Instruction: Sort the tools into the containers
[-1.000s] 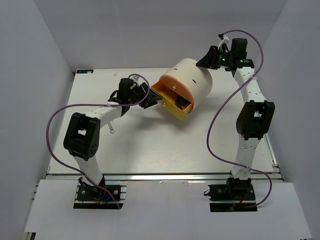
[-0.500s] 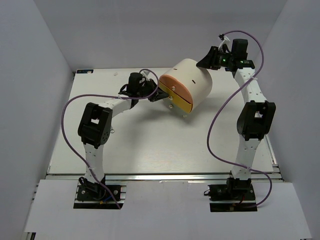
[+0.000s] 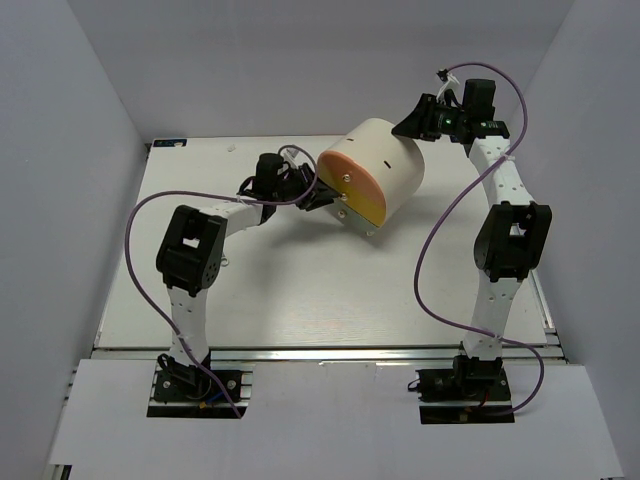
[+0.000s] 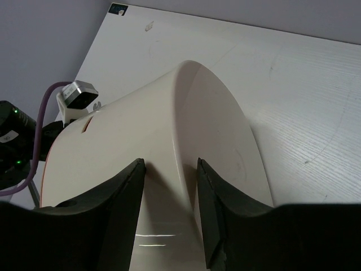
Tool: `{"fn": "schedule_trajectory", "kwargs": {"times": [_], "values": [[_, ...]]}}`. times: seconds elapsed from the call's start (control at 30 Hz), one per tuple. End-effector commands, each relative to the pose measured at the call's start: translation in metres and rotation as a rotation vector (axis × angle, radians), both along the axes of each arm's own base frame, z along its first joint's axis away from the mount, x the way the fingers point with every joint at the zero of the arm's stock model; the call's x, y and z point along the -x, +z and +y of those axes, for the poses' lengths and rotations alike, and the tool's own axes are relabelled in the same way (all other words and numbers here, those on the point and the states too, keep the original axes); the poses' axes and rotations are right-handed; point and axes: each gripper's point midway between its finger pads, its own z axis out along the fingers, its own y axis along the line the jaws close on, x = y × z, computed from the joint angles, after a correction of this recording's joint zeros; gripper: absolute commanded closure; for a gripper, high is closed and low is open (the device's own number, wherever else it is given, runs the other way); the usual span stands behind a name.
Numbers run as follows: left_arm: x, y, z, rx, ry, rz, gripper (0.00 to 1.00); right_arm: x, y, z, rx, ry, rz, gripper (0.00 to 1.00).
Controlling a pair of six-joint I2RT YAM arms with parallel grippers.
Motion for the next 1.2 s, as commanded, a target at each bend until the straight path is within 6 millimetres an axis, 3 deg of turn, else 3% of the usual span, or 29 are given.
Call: {"fn": "schedule_trajectory", "kwargs": {"times": [0.0,0.07,0.13,0.27,0.33,0.43,0.67,0.83,1.07,1.17], "values": [[0.010,0.040,0.002,0.022,-0.007,-0.098,0.61,0.022,-0.030,0.003,0.012,0.021,0.147,0.53],[0.013,0.028,0.008,-0.013,0.019,-0.062,0.83,0.023,-0.031,0.002,0.013,0.020,0.151,0.52],[0.012,0.026,0.013,-0.035,0.051,-0.069,0.86,0.024,-0.034,0.002,0.013,0.021,0.157,0.53],[0.011,0.011,0.012,-0.055,0.035,-0.040,0.77,0.023,-0.033,0.002,0.012,0.022,0.154,0.52],[0.011,-0.003,0.010,-0.072,0.017,-0.015,0.59,0.023,-0.033,0.002,0.010,0.021,0.155,0.52],[0.011,-0.018,0.005,-0.097,-0.006,0.011,0.47,0.022,-0.034,0.002,0.010,0.019,0.158,0.52],[0.014,-0.047,-0.009,-0.126,-0.042,0.052,0.47,0.022,-0.036,0.002,0.010,0.017,0.162,0.52],[0.014,-0.051,-0.026,-0.110,-0.077,0.044,0.50,0.022,-0.037,0.002,0.007,0.017,0.168,0.52],[0.012,-0.055,-0.032,-0.090,-0.066,0.033,0.52,0.025,-0.040,0.002,0.007,0.018,0.181,0.52],[0.012,-0.057,-0.033,-0.079,-0.068,0.037,0.63,0.026,-0.043,0.001,0.010,0.017,0.189,0.52]]}}
